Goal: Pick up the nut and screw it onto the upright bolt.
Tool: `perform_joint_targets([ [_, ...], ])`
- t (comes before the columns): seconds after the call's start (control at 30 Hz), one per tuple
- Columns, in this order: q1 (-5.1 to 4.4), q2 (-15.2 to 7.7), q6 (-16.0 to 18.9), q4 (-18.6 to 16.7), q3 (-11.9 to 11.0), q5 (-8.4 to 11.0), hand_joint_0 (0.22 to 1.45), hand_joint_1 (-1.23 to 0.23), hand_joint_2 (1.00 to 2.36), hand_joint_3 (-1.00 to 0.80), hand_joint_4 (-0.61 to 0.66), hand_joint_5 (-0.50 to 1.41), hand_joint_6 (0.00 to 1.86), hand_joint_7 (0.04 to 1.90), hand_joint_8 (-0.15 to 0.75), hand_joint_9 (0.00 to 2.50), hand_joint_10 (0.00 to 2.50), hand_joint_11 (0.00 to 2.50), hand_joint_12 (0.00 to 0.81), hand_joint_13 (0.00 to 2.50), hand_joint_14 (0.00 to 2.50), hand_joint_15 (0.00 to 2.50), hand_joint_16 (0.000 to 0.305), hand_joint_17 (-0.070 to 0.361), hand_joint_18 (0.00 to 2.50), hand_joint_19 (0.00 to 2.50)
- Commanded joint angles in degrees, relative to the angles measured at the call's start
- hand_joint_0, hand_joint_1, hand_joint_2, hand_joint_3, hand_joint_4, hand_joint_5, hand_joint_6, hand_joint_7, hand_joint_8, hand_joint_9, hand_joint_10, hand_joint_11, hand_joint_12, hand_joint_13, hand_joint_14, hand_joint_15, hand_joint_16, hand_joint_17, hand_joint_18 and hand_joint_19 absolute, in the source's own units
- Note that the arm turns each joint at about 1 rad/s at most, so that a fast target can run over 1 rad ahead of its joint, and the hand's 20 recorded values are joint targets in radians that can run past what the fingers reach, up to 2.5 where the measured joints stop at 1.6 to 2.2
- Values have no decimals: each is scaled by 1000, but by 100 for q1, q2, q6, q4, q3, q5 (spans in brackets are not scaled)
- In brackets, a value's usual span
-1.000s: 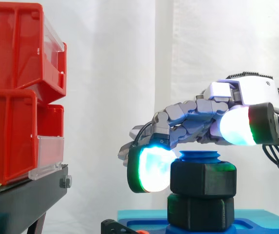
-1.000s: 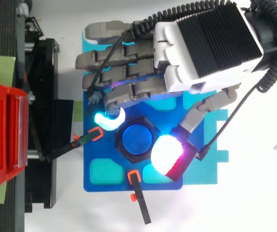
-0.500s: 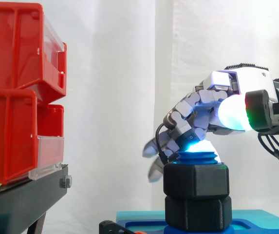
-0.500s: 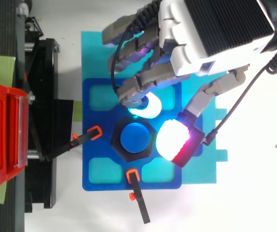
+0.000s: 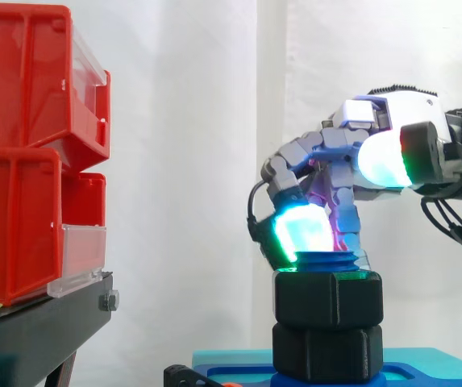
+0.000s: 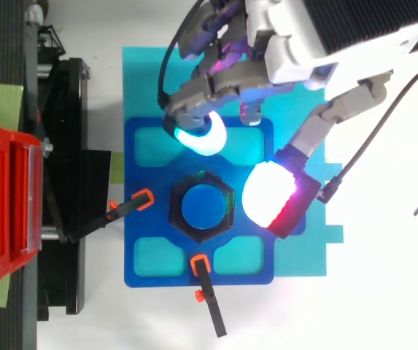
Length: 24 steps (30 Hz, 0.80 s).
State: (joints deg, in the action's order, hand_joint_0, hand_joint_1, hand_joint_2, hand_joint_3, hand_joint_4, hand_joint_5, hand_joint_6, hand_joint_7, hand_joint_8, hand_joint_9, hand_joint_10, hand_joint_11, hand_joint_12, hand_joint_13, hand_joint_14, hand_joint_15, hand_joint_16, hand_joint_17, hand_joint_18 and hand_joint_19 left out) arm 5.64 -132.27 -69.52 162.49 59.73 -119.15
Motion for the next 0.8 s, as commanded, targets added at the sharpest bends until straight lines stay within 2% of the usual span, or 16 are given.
perform_joint_targets([
  [0.0, 16, -1, -18, 99, -146, -12, 479, -279, 1000, -500, 219, -44, 505, 1060, 263, 1400, 7, 195, 323, 917, 6, 143, 39, 89, 654, 340],
  [0.23, 25, -1, -26, 2, -164, -12, 464, -286, 1000, -500, 174, -105, 503, 760, 247, 1088, 0, 6, 340, 691, 3, 72, 44, 99, 454, 305],
  [0.37, -19, -10, -26, -51, -155, 6, 445, -286, 1000, -500, 123, -136, 501, 607, 217, 724, 0, 0, 351, 313, 0, 0, 45, 101, 1, 0],
  [0.4, -37, -18, -26, -59, -146, 6, 438, -272, 1000, -500, 104, -148, 501, 566, 207, 583, 0, 0, 354, 173, 0, 0, 46, 103, 0, 0],
  [0.5, -99, -18, -18, -191, -23, 41, 433, -228, 1000, -500, 68, -170, 500, 541, 186, 338, 0, 0, 354, 0, 0, 0, 48, 107, 0, 0],
  [0.53, -99, -18, -18, -191, -23, 41, 431, -211, 1000, -500, 53, -183, 500, 528, 185, 255, 0, 0, 350, 0, 0, 0, 48, 108, 0, 0],
  [0.57, -125, -10, -9, -270, 74, 67, 428, -190, 1000, -500, 43, -187, 500, 529, 168, 168, 0, 0, 350, 0, 0, 0, 50, 112, 0, 0],
  [0.73, -230, -10, 70, -631, 399, 226, 427, -158, 1000, -500, 34, -196, 500, 529, 164, 71, 0, 0, 350, 0, 0, 0, 53, 118, 0, 0],
  [0.77, -230, -18, 79, -648, 408, 234, 426, -156, 1000, -500, 34, -196, 500, 529, 163, 64, 0, 0, 350, 0, 0, 0, 53, 118, 0, 0],
])
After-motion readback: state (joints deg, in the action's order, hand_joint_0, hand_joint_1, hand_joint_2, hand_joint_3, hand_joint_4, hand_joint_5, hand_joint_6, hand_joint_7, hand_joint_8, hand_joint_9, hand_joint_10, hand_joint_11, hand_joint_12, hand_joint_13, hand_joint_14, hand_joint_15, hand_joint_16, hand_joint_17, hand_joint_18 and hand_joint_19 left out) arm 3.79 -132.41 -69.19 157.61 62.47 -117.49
